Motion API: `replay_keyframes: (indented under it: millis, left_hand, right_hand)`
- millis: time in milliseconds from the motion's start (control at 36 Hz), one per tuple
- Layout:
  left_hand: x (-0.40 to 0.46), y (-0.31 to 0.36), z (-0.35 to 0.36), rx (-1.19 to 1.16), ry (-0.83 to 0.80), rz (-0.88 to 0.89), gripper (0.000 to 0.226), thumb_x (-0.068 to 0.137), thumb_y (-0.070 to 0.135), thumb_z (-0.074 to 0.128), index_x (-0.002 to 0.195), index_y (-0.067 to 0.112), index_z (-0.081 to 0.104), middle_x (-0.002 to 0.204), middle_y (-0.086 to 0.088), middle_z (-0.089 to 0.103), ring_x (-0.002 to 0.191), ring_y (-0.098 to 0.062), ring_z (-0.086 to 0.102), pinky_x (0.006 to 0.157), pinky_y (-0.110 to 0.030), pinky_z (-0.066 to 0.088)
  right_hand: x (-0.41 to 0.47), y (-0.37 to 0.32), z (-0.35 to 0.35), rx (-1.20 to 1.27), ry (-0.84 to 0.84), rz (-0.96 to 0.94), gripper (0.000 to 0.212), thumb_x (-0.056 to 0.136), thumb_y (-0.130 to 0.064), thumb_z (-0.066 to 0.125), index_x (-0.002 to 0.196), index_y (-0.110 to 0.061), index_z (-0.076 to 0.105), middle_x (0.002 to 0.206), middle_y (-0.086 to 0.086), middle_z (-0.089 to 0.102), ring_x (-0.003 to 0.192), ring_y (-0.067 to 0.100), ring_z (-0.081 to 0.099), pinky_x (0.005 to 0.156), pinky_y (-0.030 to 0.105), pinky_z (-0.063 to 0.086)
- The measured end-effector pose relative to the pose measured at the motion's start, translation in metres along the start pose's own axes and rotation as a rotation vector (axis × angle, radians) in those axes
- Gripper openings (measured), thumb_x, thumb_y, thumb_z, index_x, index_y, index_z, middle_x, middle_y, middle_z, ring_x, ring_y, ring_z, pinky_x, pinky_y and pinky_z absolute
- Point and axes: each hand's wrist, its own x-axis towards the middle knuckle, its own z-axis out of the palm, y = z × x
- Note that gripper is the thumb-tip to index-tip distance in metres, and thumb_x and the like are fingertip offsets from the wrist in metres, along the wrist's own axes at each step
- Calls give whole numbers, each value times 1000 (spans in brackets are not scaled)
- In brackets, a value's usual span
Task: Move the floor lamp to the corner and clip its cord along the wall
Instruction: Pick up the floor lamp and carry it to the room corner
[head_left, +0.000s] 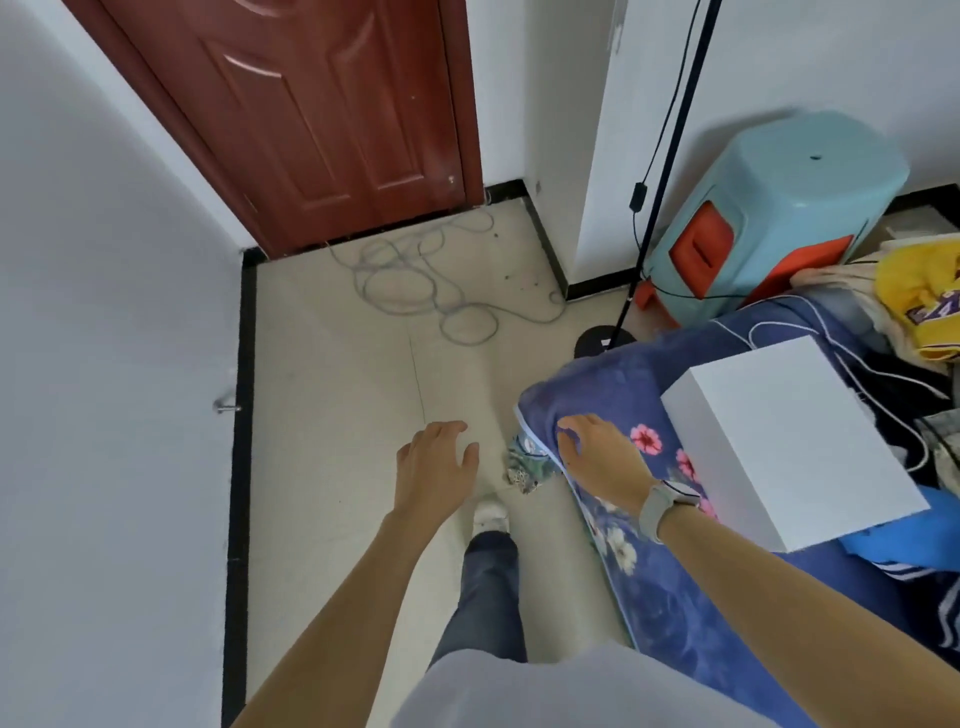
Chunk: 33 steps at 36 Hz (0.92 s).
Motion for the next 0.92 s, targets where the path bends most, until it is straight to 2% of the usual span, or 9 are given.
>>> replay_keyframes:
  millis: [111,194,278,389,472,694,778,917]
  left_hand:
    - [91,9,-13,-2,-68,84,37,94,28,47,128,15,50,133,-6,54,118,-24,50,102,-40,35]
    - [155,24,-24,35,-103,160,33,94,26,47,123,12,54,128,-9,56,114,-27,53,97,-40,38]
    - [215,52,-30,57,-140,216,29,94,23,47,117,6,55,122,-15,58,110,-33,53,94,-43,42]
    - [277,95,-25,23,-191,322,38,93,23,50,127,7,49,126,-17,56,115,-33,51,95,-45,43]
    - [321,127,-13,-15,-209,366,42,92,24,53,130,6,47,128,-18,55,119,-32,49,97,-43,40]
    - [425,205,55,-261,-270,278,63,89,34,58,141,13,29,144,-9,41,125,-24,45,102,-39,38]
    - [459,227,93,-355,-299,183,69,86,37,61,141,14,25,139,-7,43,124,-21,44,103,-38,37]
    - [505,251,158,-516,-330,97,78,83,38,67,142,20,19,120,17,33,111,-2,37,93,-26,29]
  right_hand:
    - [72,1,-17,59,43,123,26,93,-18,40,108,-6,57,112,21,61,104,36,55,90,49,44]
    - [113,0,-34,108,93,212,31,93,-19,40,117,-6,55,118,19,60,109,35,55,93,46,45]
    - [146,4,-54,156,149,272,30,93,-18,39,117,-6,55,117,18,61,108,36,56,93,46,46]
    - [182,25,-78,245,234,348,27,92,-16,41,111,-3,56,111,18,63,103,38,56,88,47,47]
    - [212,45,-96,301,289,390,34,92,-17,41,124,-7,51,120,17,60,110,36,54,91,44,46]
    - [308,128,-120,353,379,441,40,92,-18,41,131,-9,44,132,16,53,119,31,51,97,42,44]
    - [342,165,-114,378,380,450,42,93,-19,42,134,-10,39,135,15,49,120,31,49,98,43,44]
    - [390,225,-95,408,356,434,47,93,-21,45,137,-11,35,140,14,44,125,31,45,102,45,40]
